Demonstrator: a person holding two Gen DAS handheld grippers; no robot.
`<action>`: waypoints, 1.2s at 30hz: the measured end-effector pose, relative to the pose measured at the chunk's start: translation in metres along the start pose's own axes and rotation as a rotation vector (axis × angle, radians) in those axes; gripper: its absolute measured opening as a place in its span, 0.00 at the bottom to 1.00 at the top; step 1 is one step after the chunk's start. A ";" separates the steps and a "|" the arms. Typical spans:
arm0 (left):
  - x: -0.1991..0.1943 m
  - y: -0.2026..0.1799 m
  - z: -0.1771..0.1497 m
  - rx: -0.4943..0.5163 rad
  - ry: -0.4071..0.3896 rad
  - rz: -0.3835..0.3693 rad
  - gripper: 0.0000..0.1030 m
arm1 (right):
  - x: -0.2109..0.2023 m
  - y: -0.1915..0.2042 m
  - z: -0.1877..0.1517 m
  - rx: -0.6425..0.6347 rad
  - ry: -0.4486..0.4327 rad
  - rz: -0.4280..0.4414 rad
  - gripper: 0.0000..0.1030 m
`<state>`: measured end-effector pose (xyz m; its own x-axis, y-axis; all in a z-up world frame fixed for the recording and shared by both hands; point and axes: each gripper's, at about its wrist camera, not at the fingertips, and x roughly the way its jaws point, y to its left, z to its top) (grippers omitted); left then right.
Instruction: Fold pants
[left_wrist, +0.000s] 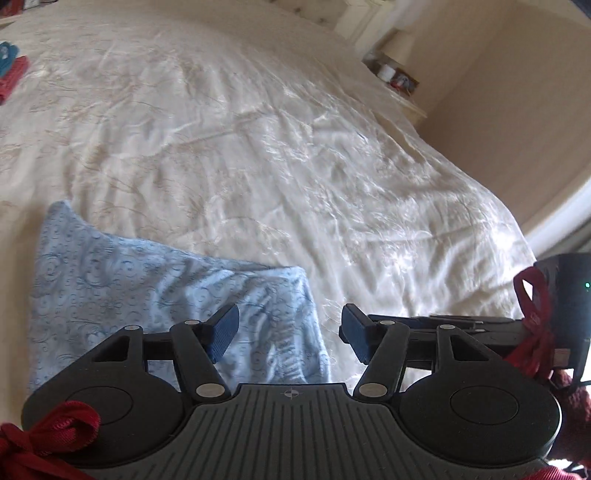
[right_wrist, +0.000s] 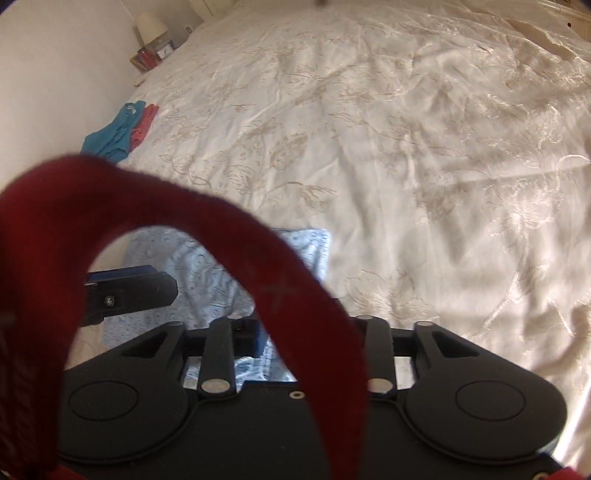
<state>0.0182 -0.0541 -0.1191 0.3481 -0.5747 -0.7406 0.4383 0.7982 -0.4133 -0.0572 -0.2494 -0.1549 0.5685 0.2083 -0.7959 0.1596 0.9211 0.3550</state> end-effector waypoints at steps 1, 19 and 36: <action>-0.004 0.008 0.003 -0.014 -0.005 0.027 0.58 | 0.005 0.005 0.001 -0.004 0.004 0.011 0.51; -0.037 0.094 0.010 -0.110 0.009 0.210 0.58 | 0.072 0.019 -0.004 0.106 0.129 0.043 0.19; 0.014 0.096 0.036 -0.064 0.071 0.197 0.58 | 0.024 0.034 0.023 -0.045 -0.033 -0.195 0.32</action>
<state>0.0949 0.0082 -0.1499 0.3615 -0.3945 -0.8448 0.3137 0.9047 -0.2882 -0.0196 -0.2205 -0.1505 0.5566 0.0143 -0.8307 0.2333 0.9569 0.1728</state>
